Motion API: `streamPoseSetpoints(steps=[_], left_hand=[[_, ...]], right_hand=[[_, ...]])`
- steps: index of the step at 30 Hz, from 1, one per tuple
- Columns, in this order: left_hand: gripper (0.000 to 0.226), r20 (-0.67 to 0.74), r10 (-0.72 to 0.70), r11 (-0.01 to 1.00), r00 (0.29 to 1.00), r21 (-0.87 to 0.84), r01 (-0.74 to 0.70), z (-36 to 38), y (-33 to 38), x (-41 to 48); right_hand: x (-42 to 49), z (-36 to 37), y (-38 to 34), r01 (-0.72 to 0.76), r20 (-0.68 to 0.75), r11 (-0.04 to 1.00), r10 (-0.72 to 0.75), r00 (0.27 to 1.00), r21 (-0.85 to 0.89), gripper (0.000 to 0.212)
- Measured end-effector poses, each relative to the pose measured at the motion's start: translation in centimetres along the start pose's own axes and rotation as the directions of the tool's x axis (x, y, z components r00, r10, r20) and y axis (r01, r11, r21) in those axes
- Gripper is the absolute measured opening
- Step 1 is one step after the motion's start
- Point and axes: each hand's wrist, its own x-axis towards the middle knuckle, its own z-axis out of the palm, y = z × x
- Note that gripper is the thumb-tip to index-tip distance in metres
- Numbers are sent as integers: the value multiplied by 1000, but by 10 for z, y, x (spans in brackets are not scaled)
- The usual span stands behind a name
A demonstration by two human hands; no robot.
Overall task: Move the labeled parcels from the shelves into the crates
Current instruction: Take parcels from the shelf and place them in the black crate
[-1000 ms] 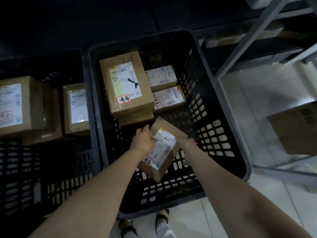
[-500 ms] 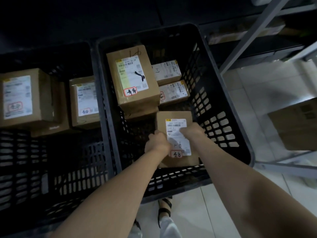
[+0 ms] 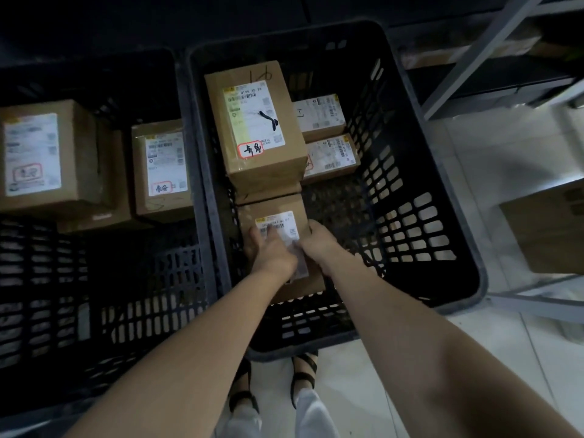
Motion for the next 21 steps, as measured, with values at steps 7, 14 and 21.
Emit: streamPoseSetpoints(steps=[7,14,21], left_hand=[[69,-114,171,978,979,-103,-183,-19,8,-6],[90,-381,58,901,923,-378,-213,-51,47,1],[79,-368,-131,571,920,-787,-234,-55,49,12]], right_hand=[[-3,-31,-23,110,-146,994,-108,983,4,48],[0,-54,-111,308,-196,880,-251,948,361,76],[2,-44,-110,139,2,880,-157,988,454,52]])
